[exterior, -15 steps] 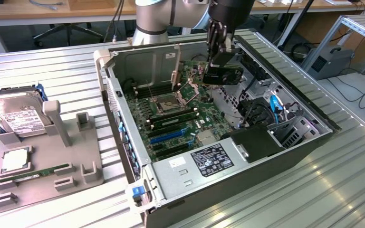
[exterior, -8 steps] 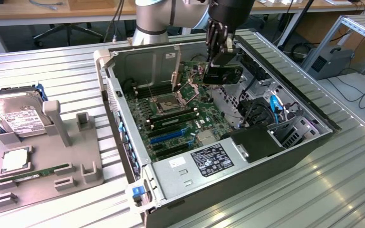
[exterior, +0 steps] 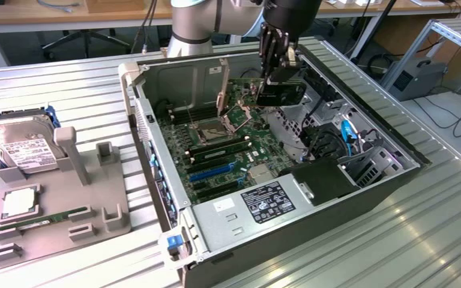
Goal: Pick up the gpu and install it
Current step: 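Insert the gpu into the slot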
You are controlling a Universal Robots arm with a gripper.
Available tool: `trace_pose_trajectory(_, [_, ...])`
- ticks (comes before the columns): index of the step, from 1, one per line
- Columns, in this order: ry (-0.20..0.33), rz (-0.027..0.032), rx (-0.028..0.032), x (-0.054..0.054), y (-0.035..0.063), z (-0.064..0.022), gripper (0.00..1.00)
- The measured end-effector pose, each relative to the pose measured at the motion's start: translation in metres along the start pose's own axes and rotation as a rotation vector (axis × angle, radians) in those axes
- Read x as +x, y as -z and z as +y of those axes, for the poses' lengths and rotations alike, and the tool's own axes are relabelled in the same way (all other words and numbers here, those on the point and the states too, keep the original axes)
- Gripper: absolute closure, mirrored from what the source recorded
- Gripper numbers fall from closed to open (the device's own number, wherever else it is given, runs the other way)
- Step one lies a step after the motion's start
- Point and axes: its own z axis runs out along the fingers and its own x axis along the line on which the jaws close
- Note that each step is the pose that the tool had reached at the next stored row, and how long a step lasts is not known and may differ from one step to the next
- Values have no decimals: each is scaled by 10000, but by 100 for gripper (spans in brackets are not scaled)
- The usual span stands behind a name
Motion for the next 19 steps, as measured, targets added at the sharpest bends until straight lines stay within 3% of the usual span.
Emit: trace_pose_trajectory(19, [1314, 7, 1, 5, -2, -1, 73])
